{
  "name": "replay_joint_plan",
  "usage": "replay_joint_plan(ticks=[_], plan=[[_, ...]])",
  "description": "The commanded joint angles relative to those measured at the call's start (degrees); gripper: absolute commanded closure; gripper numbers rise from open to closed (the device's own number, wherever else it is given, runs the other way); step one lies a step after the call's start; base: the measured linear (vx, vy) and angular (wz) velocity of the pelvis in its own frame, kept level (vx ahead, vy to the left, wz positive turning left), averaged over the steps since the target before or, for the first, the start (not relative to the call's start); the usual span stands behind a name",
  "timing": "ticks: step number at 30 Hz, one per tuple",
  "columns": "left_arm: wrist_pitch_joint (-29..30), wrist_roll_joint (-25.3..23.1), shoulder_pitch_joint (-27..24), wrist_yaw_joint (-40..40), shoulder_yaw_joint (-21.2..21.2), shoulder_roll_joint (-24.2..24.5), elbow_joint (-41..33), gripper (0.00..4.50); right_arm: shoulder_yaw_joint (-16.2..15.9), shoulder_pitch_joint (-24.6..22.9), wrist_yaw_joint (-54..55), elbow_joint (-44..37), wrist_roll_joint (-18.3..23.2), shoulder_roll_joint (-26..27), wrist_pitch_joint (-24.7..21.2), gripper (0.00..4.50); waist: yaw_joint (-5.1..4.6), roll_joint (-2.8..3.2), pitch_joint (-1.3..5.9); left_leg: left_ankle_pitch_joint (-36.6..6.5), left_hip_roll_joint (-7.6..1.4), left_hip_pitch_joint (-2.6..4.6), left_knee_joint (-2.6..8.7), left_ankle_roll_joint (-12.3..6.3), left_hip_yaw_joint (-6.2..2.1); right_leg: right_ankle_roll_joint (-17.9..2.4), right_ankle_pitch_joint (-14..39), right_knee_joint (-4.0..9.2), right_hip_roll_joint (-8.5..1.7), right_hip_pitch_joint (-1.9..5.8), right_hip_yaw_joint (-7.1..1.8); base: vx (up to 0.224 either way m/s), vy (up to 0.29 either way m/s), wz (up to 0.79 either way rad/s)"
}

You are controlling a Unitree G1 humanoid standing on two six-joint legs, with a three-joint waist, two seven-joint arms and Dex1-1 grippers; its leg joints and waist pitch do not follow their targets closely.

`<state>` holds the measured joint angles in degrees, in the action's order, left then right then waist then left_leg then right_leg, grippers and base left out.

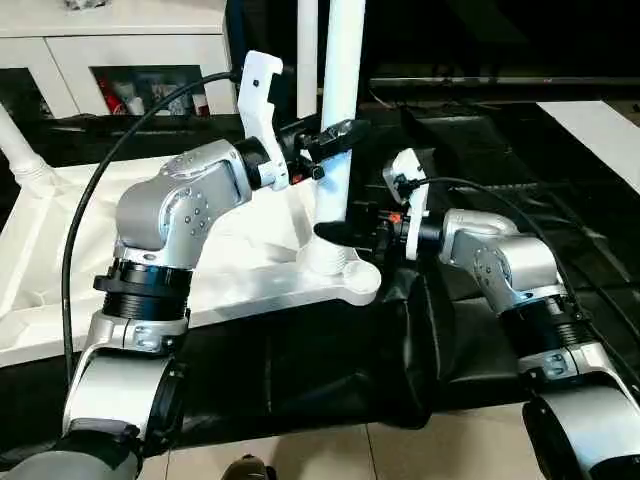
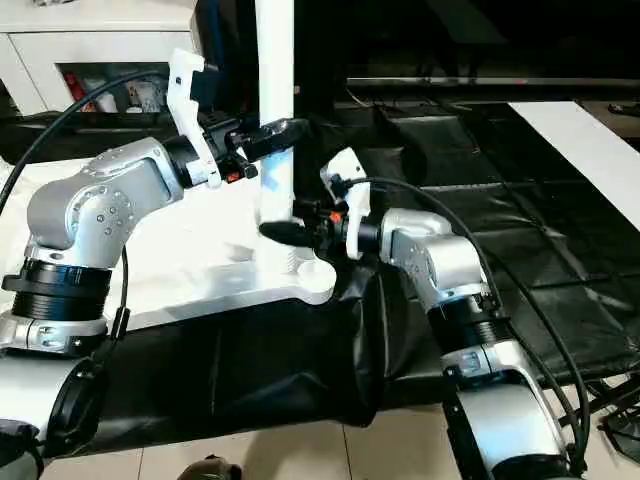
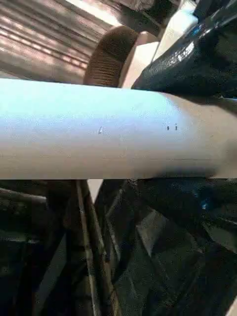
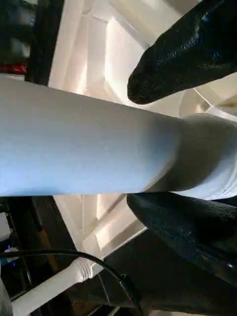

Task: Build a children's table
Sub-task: Insert table leg to table base

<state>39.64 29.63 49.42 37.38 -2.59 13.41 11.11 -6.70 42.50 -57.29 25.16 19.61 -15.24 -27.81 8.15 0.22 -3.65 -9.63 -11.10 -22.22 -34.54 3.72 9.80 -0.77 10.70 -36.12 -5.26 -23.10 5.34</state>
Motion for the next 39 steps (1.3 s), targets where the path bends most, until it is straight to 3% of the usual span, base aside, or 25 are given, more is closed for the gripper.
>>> replay_joint_plan(ticks=[1,2,3,6,7,9,17,27,28,39], plan=[[0.4,1.7,-0.2,1.0,-0.8,0.0,-1.9,2.68,0.5,0.4,-2.0,-0.5,0.1,-0.9,0.2,1.52,-0.14,-0.58,4.78,-7.0,-1.78,0.85,3.52,-0.8,-0.29,-11.8,6.8,3.77,-3.38,3.44,-2.93,0.0,0.0,0.0],[0.5,2.0,-0.2,0.9,-1.0,-0.1,-1.9,2.68,0.1,0.1,-3.6,-1.3,0.6,-1.3,-0.5,1.52,-0.2,-1.02,4.79,-7.0,-1.74,0.81,3.5,-1.03,-0.21,-11.8,6.7,3.78,-3.34,3.55,-2.93,0.0,0.0,0.0],[0.6,2.2,-0.2,0.9,-1.1,-0.1,-1.9,2.68,-0.1,-0.1,-4.2,-1.6,0.8,-1.5,-0.8,1.52,-0.01,-0.76,4.77,-6.8,-1.8,0.81,3.5,-1.23,-0.28,-11.9,6.7,3.72,-3.4,3.54,-2.94,0.0,0.0,0.0],[1.3,2.8,-0.3,1.2,-1.1,-0.2,-2.5,2.68,-0.9,-0.3,-4.8,-2.0,0.5,-1.9,-1.0,1.52,-0.09,-0.89,4.74,-6.6,-1.84,0.81,3.53,-1.19,-0.28,-12.0,6.7,3.72,-3.38,3.45,-2.91,0.0,0.0,0.0],[1.7,3.0,-0.5,1.7,-0.8,-0.1,-3.2,2.68,-0.9,0.0,-4.6,-1.6,0.4,-1.8,-0.7,1.52,-0.14,-1.43,4.71,-6.7,-1.87,0.84,3.56,-1.25,-0.22,-12.0,6.9,3.79,-3.42,3.46,-2.92,0.0,0.0,0.0],[2.4,3.6,-1.0,2.9,-0.3,0.0,-4.3,2.68,-1.1,0.5,-4.4,-0.5,0.2,-1.4,-0.2,1.52,-0.06,-1.18,4.67,-6.7,-1.92,0.88,3.59,-1.02,-0.26,-11.8,8.0,3.77,-3.55,3.39,-2.94,0.0,0.0,0.0],[3.5,4.3,-1.9,4.5,1.3,1.0,-6.1,2.68,-1.6,0.7,-6.6,-0.9,0.4,-1.3,-0.4,1.52,-0.14,-1.44,4.64,-7.2,-1.91,0.97,3.68,-0.4,-0.28,-11.6,7.5,3.74,-3.4,3.36,-2.97,0.0,0.0,0.0],[3.9,4.2,-2.0,4.6,1.2,1.4,-6.5,2.68,-2.4,-0.2,-8.3,-1.8,0.6,-1.5,-0.9,2.48,-0.07,-1.6,4.68,-6.8,-1.91,0.96,3.64,-0.31,-0.31,-12.1,6.0,3.54,-3.42,3.5,-2.98,0.0,0.0,0.0],[3.9,4.3,-1.9,4.6,1.3,1.4,-6.5,2.68,-2.6,-0.4,-8.7,-1.9,0.5,-1.5,-0.9,2.53,-0.05,-1.36,4.65,-7.0,-1.9,0.96,3.65,-0.23,-0.33,-12.1,6.2,3.57,-3.43,3.46,-2.97,0.0,0.0,0.0],[4.3,4.7,-1.6,5.5,1.8,1.3,-6.9,2.68,-2.7,-0.9,-9.2,-1.9,0.5,-1.5,-0.6,2.57,-0.05,-1.27,4.76,-6.9,-1.87,0.98,3.6,-0.08,-0.35,-12.7,4.6,3.42,-3.34,3.55,-2.95,0.0,0.0,0.0]])
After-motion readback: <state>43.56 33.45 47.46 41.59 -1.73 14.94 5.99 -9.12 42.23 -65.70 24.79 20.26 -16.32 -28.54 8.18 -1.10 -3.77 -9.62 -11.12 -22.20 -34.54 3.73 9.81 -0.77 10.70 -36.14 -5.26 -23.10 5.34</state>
